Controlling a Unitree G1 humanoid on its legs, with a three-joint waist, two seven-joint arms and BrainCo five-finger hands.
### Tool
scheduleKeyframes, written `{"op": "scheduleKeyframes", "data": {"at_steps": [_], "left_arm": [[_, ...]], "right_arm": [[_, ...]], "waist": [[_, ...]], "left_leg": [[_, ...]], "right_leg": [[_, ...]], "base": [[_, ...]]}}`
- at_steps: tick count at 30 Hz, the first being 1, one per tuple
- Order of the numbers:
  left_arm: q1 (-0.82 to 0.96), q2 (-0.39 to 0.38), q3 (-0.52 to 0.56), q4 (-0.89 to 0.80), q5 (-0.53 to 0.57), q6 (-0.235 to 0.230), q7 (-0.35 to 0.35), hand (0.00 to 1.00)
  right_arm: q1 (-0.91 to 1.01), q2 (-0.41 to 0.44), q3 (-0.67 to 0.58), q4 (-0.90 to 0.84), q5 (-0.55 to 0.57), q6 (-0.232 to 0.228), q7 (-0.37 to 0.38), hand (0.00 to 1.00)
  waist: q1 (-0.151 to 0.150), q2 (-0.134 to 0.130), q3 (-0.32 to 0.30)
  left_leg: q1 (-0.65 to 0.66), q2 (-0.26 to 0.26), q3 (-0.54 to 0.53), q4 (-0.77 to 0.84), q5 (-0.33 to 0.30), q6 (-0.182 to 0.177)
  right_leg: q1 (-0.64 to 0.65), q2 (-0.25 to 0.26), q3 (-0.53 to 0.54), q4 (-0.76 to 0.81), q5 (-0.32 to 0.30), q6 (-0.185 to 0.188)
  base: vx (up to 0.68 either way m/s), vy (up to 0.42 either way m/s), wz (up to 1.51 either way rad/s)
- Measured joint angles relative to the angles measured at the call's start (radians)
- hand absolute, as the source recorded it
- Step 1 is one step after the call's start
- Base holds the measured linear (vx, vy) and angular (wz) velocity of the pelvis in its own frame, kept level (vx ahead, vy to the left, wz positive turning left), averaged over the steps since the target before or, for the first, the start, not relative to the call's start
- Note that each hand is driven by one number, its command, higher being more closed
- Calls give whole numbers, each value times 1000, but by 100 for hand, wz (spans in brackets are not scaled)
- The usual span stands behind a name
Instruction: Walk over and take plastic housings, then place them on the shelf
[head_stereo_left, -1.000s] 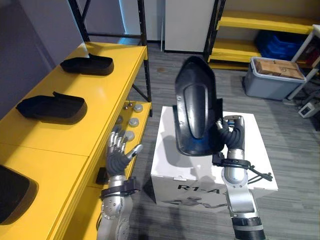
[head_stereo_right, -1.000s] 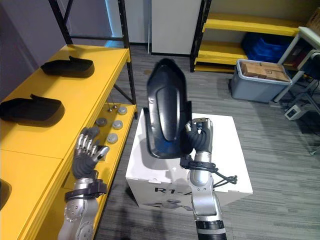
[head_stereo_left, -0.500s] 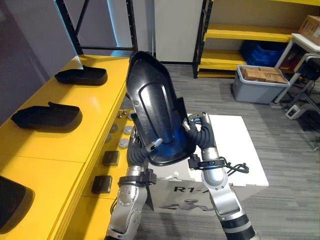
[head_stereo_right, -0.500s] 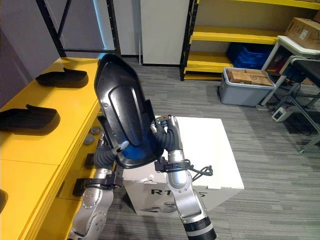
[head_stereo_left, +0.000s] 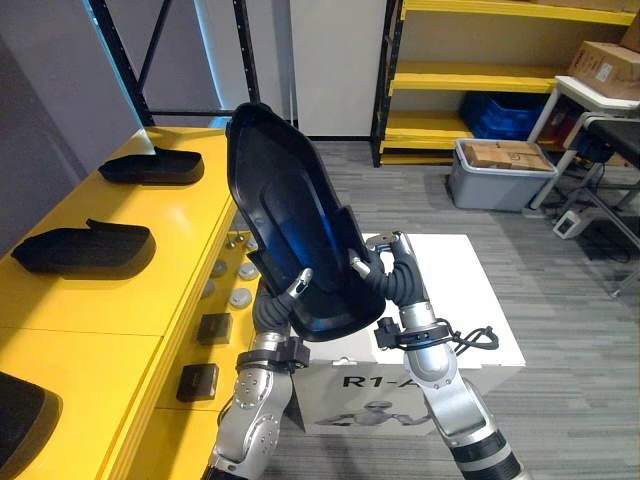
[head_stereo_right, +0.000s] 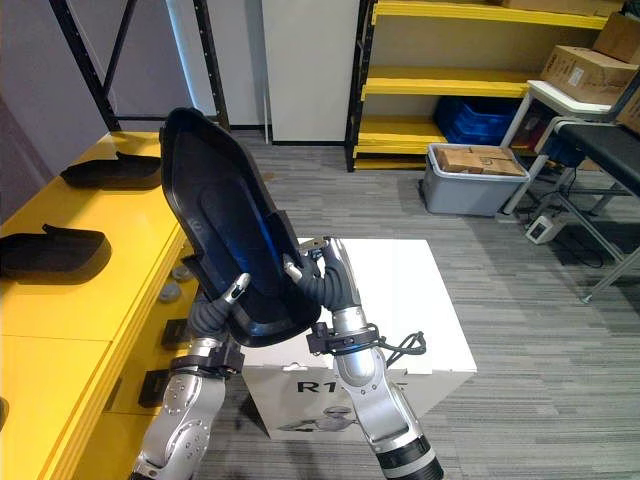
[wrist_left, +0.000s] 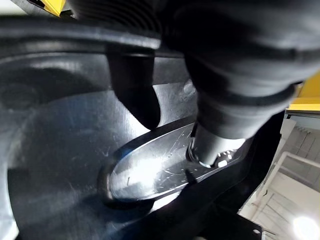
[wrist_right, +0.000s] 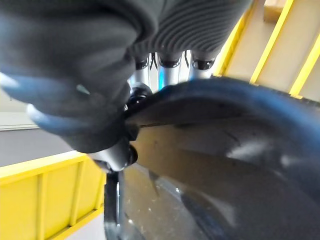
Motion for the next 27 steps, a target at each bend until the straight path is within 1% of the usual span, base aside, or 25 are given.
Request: {"op": "scheduleKeyframes", "data": {"at_steps": [2,4,5,6,7,8,9,10,11,12,13,14,15,17,19,20,21,24,26,27], "left_arm": [[0,0,13,-1,66,6,-1,100],[0,-2,22,-2,104,11,-6,100],[0,-8,38,-5,153,13,-19,100],[0,-11,43,-7,171,13,-23,100],[1,-20,51,-14,205,14,-30,100],[2,-32,60,-22,235,14,-36,100],[6,-37,70,-26,245,14,-43,100],[16,-48,102,-35,258,14,-50,100],[24,-49,121,-39,262,14,-50,100],[44,-51,166,-48,278,13,-49,100],[67,-53,208,-57,288,13,-48,100],[77,-52,229,-59,290,13,-48,100],[99,-53,267,-64,297,13,-47,100],[135,-58,317,-85,308,13,-46,100],[159,-70,336,-113,323,12,-46,100],[168,-73,347,-124,330,12,-47,100],[185,-75,353,-143,339,10,-49,100],[227,-77,368,-184,344,4,-54,100],[266,-85,384,-201,344,-16,-69,100],[269,-86,385,-201,344,-17,-69,100]], "right_arm": [[12,-1,-19,-1,39,-10,19,0],[20,-1,-31,-6,60,-14,35,0],[45,-8,-61,-40,104,-16,58,0],[51,-7,-78,-51,128,-21,66,0],[57,-9,-118,-74,161,-26,84,0],[65,-10,-162,-98,199,-42,98,0],[72,-5,-196,-113,219,-47,99,0],[73,2,-293,-125,282,-62,99,0],[72,2,-347,-126,307,-66,99,0],[74,1,-454,-126,372,-73,98,0],[81,0,-550,-125,441,-86,97,0],[90,0,-593,-124,478,-96,97,0],[111,-1,-668,-115,522,-107,97,0],[165,-1,-784,-61,611,-126,97,0],[209,-1,-845,9,646,-129,96,0],[224,-1,-861,41,646,-129,95,0],[252,-2,-885,108,646,-127,92,0],[308,-3,-919,265,643,-114,92,0],[358,-5,-935,455,622,-66,106,0],[362,-5,-934,476,621,-61,107,0]], "waist": [[2,0,-3],[2,0,-3],[3,0,-3],[3,0,-3],[3,0,-3],[2,0,-3],[2,0,-3],[2,0,-3],[2,0,-3],[1,1,-3],[-7,2,-3],[-10,2,-3],[-18,3,-3],[-23,3,-4],[-25,4,-4],[-26,5,-4],[-29,5,-4],[-33,11,-4],[-32,15,-5],[-32,16,-5]], "left_leg": [[1,0,0,0,0,0],[2,0,1,0,0,0],[2,0,1,0,0,0],[2,0,2,0,0,0],[3,0,3,0,0,0],[4,0,4,-1,0,0],[5,0,5,-1,0,0],[8,1,11,-3,0,0],[12,1,16,-5,-1,0],[17,3,26,-9,-2,0],[16,4,28,-9,-4,0],[16,4,28,-9,-5,0],[15,5,30,-10,-7,-1],[7,6,34,-10,-9,-1],[-4,6,34,-9,-9,-1],[-5,6,34,-9,-9,-1],[-5,6,34,-9,-9,-1],[-9,6,34,-8,-13,0],[-17,6,34,-3,-18,2],[-17,6,34,-2,-18,2]], "right_leg": [[1,0,0,0,0,0],[1,0,1,0,1,0],[1,0,1,0,1,0],[1,0,2,0,1,0],[1,0,3,0,1,1],[1,0,5,1,1,1],[1,0,5,1,1,1],[0,1,12,1,1,1],[0,2,17,1,1,1],[-1,4,26,1,1,1],[-3,4,28,0,1,2],[-3,4,28,0,1,2],[-4,5,30,-2,1,2],[-19,6,33,-4,1,2],[-25,6,34,-5,2,3],[-26,6,34,-5,2,3],[-26,6,33,-5,2,3],[-29,6,33,-6,2,3],[-35,5,33,-5,2,4],[-35,5,34,-5,2,4]], "base": [[0,0,0],[0,0,0],[0,0,0],[0,0,0],[-8,17,-3],[-11,20,-4],[-10,16,-7],[-9,13,-10],[-13,19,-20],[-15,20,-19],[-12,18,-14],[-5,14,-5],[1,11,-3],[-7,12,-5],[25,8,-2],[36,7,0],[0,0,0],[0,0,0],[0,0,0],[0,0,0]]}}
